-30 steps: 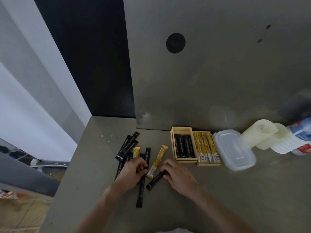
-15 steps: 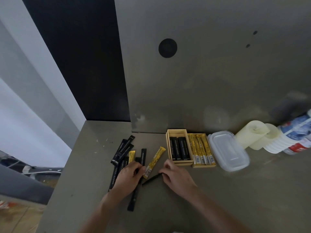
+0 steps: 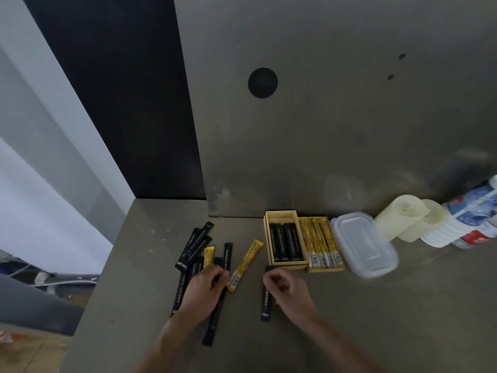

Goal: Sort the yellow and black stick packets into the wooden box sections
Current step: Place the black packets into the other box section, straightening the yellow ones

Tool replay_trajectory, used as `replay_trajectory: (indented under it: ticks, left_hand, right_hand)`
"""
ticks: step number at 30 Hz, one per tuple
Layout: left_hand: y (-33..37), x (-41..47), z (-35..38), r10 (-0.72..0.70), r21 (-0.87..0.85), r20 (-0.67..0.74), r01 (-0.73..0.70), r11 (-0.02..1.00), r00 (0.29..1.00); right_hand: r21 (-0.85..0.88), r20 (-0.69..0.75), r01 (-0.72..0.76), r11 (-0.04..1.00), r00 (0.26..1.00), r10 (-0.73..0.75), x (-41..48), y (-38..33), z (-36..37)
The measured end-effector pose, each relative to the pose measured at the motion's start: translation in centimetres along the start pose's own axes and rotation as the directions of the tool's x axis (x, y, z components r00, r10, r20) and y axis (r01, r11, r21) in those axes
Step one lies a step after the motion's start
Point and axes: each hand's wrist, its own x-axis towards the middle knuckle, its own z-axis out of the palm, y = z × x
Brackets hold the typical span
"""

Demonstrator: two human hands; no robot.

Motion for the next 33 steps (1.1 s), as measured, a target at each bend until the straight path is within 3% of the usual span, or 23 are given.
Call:
replay_trajectory:
  ticks: [8,12,15,18,20,24,29,33]
  left_hand:
    - [-0.2,0.0,0.2,0.006,0.011,-0.012,-0.006,1.0,1.0]
    - [-0.2,0.1,0.2,0.009,-0.006,-0.015,-0.009,1.0,1.0]
    - [0.0,-0.1,0.2,-0.008,-0.019,-0.031,0.008,1.0,0.999]
    - [0.0,-0.2,0.2,0.0,-0.002,-0.031,-0.001,1.0,1.0]
    - [0.0,-0.3,0.2,0.009,-0.01,-0.028,-0.009,1.0,1.0]
    - [0.1,-0.2,0.1,-0.008,-0.027,-0.026,0.008,1.0,1.0]
    - [0.2,-0.2,0.1,-0.01,-0.027,-0.033,0.009,1.0,0.999]
    - [0.1,-0.2,0.1,-0.011,-0.023,-0.033,0.01,1.0,0.999]
  right_hand:
    - [0.195,0.052,-0.109,0.975,0.993,0.101,0.3,-0.2,-0.1]
    - [0.28,0.015,-0.037,0.959,0.999,0.034,0.9,-2.4,-1.5]
    - [0.34,-0.124,0.057,0.939,0.992,-0.016,2.9,-4.0,-3.2]
    - [0.191,-0.328,0.099,0.977,0.944,-0.032,6.1,-4.4,-4.9]
    - [0.04,-0.389,0.073,0.997,0.92,-0.052,7.7,-4.1,-5.8]
    - [-0.246,-0.279,0.036,0.969,0.954,-0.107,9.1,-2.5,-6.4]
    - [-0.615,-0.099,0.135,0.777,0.964,-0.246,9.1,-1.5,-5.2]
    - [-0.778,-0.114,0.146,0.61,0.924,-0.366,8.8,-0.1,-3.9]
